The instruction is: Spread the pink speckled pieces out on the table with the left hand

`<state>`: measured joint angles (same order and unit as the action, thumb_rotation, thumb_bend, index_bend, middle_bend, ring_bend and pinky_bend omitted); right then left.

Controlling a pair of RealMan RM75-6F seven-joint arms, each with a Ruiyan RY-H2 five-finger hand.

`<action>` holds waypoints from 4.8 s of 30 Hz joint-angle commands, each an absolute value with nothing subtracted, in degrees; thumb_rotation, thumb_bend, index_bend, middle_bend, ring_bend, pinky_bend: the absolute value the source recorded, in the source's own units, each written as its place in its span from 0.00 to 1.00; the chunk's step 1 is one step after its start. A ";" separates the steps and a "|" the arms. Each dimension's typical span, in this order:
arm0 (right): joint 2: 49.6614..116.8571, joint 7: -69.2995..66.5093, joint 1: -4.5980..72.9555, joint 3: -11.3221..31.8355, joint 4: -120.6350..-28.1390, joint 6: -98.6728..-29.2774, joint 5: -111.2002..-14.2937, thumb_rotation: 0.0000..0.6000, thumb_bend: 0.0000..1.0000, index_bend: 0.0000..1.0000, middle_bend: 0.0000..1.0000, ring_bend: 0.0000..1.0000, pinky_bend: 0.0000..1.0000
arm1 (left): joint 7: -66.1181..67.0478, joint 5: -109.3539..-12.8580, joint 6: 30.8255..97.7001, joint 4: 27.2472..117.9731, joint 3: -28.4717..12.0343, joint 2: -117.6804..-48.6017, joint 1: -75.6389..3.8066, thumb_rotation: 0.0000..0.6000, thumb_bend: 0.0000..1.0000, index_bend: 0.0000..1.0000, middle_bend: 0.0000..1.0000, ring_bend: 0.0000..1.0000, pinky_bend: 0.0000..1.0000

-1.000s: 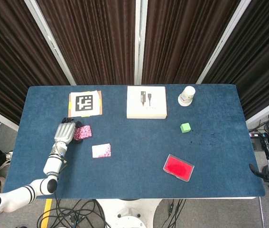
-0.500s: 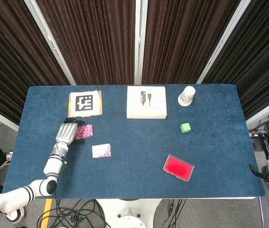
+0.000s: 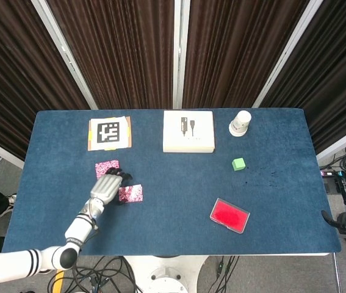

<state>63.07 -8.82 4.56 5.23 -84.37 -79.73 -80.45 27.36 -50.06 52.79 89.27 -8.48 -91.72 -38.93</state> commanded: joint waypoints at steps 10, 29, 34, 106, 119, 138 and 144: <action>63.38 -9.15 4.67 5.13 -83.83 -79.37 -80.44 1.00 0.15 0.00 0.00 0.00 0.00 | 35.75 -47.34 63.17 88.99 -5.99 -97.95 -38.96 1.00 0.22 0.25 0.26 0.09 0.10; 63.64 -9.91 4.74 5.08 -82.92 -78.72 -80.14 1.00 0.15 0.00 0.00 0.00 0.00 | 37.00 -45.58 62.16 85.82 -6.28 -99.90 -39.14 1.00 0.22 0.26 0.29 0.09 0.10; 63.81 -9.87 4.79 4.94 -82.73 -78.58 -80.30 1.00 0.15 0.00 0.00 0.00 0.00 | 36.73 -45.85 61.94 85.47 -6.54 -100.35 -39.25 1.00 0.22 0.26 0.30 0.09 0.10; 64.12 -9.34 4.89 5.07 -82.31 -77.22 -79.01 1.00 0.15 0.00 0.00 0.00 0.00 | 30.96 -47.05 60.63 84.81 -8.80 -100.23 -37.99 1.00 0.25 0.35 0.43 0.15 0.10; 64.13 -9.11 5.04 5.15 -82.41 -76.86 -78.75 1.00 0.15 0.00 0.00 0.00 0.00 | 27.64 -49.05 60.53 84.18 -9.37 -100.23 -37.55 1.00 0.25 0.35 0.43 0.16 0.10; 63.53 -10.13 4.70 5.52 -82.46 -77.37 -78.40 1.00 0.15 0.00 0.00 0.00 0.00 | 28.17 -48.75 54.95 70.15 -15.11 -107.21 -45.36 1.00 0.26 0.36 0.43 0.16 0.10; 63.39 -10.86 4.52 5.63 -82.09 -77.37 -78.14 1.00 0.15 0.00 0.00 0.00 0.00 | 26.75 -49.02 52.23 63.88 -16.37 -110.13 -47.92 1.00 0.26 0.36 0.44 0.16 0.10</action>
